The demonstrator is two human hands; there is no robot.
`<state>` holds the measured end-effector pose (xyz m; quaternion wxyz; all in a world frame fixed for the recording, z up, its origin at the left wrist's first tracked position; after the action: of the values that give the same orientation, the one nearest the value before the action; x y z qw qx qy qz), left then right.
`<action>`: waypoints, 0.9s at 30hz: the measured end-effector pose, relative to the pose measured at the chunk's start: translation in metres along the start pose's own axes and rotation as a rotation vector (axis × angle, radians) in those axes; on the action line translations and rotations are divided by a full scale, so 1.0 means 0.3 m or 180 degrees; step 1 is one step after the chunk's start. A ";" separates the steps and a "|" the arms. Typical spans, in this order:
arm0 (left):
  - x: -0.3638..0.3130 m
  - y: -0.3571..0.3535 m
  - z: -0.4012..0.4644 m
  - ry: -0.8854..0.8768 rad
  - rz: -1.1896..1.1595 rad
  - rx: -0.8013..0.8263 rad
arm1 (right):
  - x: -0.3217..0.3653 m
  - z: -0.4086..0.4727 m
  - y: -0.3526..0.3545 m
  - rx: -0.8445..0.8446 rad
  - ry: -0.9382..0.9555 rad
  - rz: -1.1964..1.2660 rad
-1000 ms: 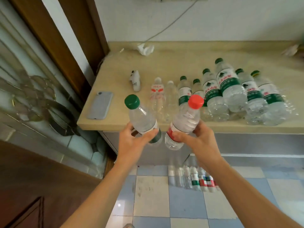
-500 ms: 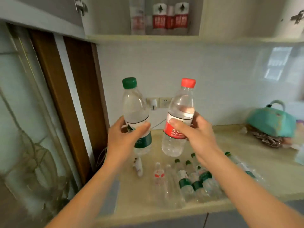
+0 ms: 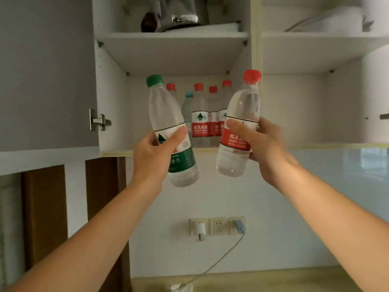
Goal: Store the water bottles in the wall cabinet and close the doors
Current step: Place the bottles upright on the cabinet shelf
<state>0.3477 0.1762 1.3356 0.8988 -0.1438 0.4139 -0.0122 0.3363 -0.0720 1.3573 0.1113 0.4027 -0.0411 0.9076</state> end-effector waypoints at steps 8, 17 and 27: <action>-0.021 -0.205 0.351 -0.0399 0.0499 -0.0004 | -0.011 0.384 0.012 -0.0197 0.0324 -0.0592; 0.116 -0.314 0.539 -0.0204 0.1098 0.0410 | -0.109 0.484 -0.087 -0.0439 0.0451 -0.1651; 0.166 -0.336 0.615 -0.0157 0.1133 0.0925 | -0.259 0.531 -0.121 -0.0832 0.0018 -0.1309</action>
<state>0.5282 0.1184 1.4396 0.9079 0.0622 0.4045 0.0906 0.5104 -0.0761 1.4065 0.3450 0.3822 -0.0752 0.8540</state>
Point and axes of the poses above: each hand's wrist, its own z-axis towards the middle knuckle, its own y-axis out of the back of the hand, x = y × z, the point moved 7 cm from there along z, towards the middle knuckle, and after that the axes turned 8 degrees about -z, right-handed, at the moved point
